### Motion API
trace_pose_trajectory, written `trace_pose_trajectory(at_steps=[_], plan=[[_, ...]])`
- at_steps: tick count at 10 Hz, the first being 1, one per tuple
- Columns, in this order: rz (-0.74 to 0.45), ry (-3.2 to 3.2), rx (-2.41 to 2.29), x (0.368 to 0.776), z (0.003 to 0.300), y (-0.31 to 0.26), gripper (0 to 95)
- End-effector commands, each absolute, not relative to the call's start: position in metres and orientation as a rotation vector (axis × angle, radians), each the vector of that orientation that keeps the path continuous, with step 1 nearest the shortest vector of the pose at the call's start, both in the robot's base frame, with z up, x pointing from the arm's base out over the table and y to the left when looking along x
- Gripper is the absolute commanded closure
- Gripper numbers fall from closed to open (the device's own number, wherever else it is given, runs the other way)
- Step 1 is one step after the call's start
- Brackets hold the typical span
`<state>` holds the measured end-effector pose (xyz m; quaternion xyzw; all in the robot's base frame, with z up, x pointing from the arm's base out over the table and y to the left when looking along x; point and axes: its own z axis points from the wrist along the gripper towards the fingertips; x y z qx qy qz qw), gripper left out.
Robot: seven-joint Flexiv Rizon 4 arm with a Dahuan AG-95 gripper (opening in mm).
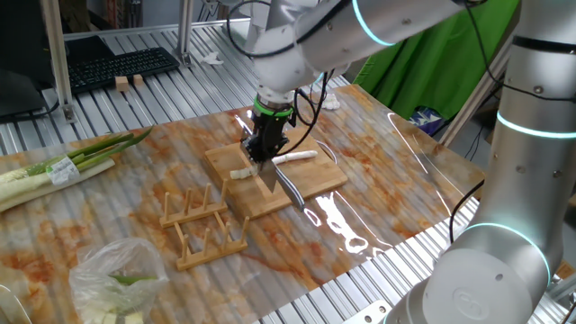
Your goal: Chop the scallions
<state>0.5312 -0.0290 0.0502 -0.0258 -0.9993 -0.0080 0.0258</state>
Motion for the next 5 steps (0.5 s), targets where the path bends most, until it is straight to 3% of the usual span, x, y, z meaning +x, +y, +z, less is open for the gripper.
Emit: trace_pose_trajectory(at_steps=[1,5], plan=[[-0.015,-3.089,-0.081,0.528,0.056,-0.031,95.0],[0.000,-3.079,-0.069,0.523,0.074,-0.038,95.0]])
